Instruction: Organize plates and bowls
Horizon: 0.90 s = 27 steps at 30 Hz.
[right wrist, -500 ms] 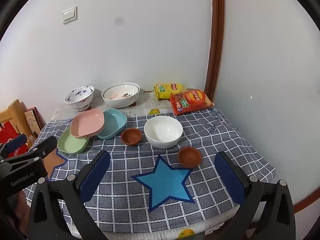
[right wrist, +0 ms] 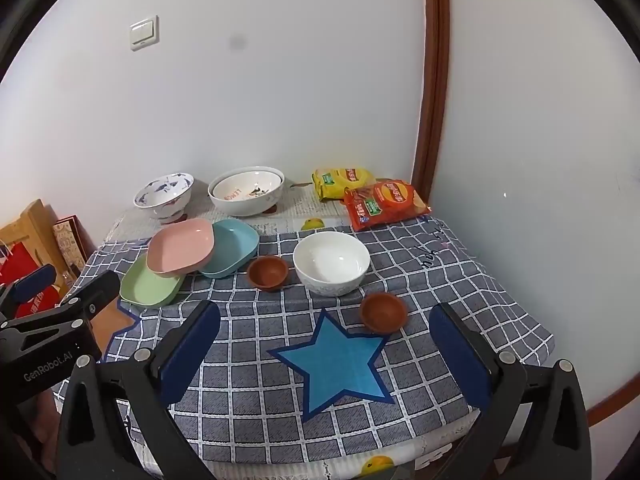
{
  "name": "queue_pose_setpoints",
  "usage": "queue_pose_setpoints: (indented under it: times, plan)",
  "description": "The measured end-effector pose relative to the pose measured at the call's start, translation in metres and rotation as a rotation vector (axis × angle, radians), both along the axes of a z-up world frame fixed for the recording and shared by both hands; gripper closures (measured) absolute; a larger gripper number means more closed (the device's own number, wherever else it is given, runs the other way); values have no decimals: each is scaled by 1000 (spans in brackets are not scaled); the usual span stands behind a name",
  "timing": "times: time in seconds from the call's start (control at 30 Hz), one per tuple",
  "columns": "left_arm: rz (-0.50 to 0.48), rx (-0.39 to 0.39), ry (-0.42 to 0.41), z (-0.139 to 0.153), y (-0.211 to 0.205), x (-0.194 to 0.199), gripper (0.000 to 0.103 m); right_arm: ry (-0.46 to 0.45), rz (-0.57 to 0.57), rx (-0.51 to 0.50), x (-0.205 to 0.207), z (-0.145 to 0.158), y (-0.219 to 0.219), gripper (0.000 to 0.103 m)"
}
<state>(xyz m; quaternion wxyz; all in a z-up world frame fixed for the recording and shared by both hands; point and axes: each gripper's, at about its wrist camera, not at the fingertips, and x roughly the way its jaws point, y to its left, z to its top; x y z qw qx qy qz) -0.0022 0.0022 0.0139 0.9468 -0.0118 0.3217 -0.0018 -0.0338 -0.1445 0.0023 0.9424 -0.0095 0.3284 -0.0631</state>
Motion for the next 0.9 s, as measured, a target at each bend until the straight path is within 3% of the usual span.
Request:
queue_pose_setpoints:
  times: [0.9]
  plan:
    - [0, -8, -16, -5, -4, -11, 0, 3, -14, 16, -3, 1, 1, 2]
